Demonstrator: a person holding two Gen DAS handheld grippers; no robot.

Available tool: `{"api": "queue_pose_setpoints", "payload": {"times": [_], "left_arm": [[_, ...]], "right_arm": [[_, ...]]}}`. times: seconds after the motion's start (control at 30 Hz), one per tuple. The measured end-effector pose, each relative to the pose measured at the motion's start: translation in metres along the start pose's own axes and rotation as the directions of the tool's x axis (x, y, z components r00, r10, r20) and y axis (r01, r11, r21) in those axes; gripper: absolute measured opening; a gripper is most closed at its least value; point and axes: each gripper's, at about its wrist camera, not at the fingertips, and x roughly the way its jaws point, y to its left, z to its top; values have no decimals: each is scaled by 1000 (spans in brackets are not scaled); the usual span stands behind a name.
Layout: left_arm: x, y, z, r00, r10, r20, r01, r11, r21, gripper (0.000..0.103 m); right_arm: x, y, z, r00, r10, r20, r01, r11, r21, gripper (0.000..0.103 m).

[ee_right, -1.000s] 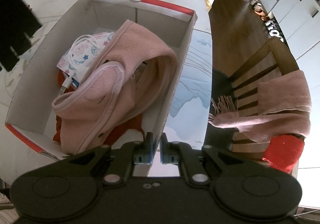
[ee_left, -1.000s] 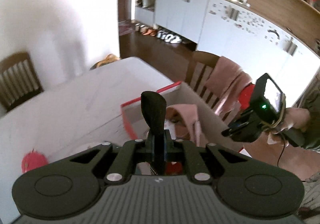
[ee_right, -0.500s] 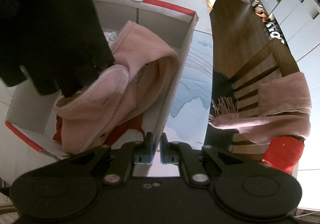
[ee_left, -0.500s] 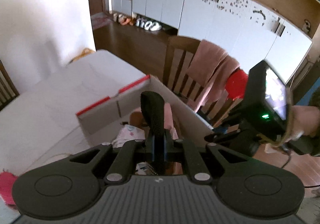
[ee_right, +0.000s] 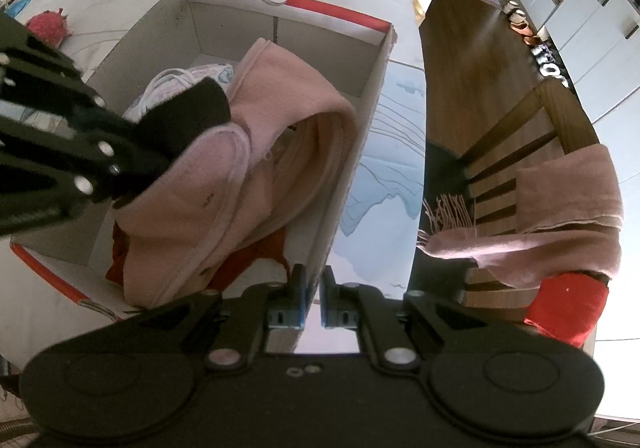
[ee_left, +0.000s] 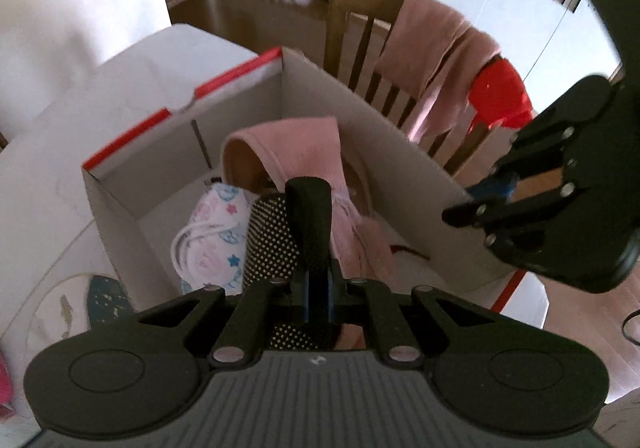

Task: Organize objects
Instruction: 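Carry the black glove with the left gripper over the box, then open the left gripper to drop the glove onto the pink cloth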

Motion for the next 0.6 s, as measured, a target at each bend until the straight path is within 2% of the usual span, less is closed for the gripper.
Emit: {"api": "queue_pose_setpoints", "payload": {"times": [0.27, 0.47, 0.57, 0.6], "left_arm": [[17, -1, -5, 999, -6, -38, 6, 1000, 0, 7], [14, -3, -9, 1000, 6, -27, -6, 1000, 1, 10], [8, -2, -11, 1000, 13, -19, -13, 1000, 1, 19], [7, -2, -13, 1000, 13, -18, -13, 1000, -1, 26]], "right_arm": [[-1, 1, 0, 1000, -3, 0, 3, 1000, 3, 5], [-1, 0, 0, 1000, -4, -1, 4, 1000, 3, 5], [0, 0, 0, 1000, -4, -3, 4, 1000, 6, 5], [0, 0, -1, 1000, -5, -3, 5, 1000, 6, 5]]}}
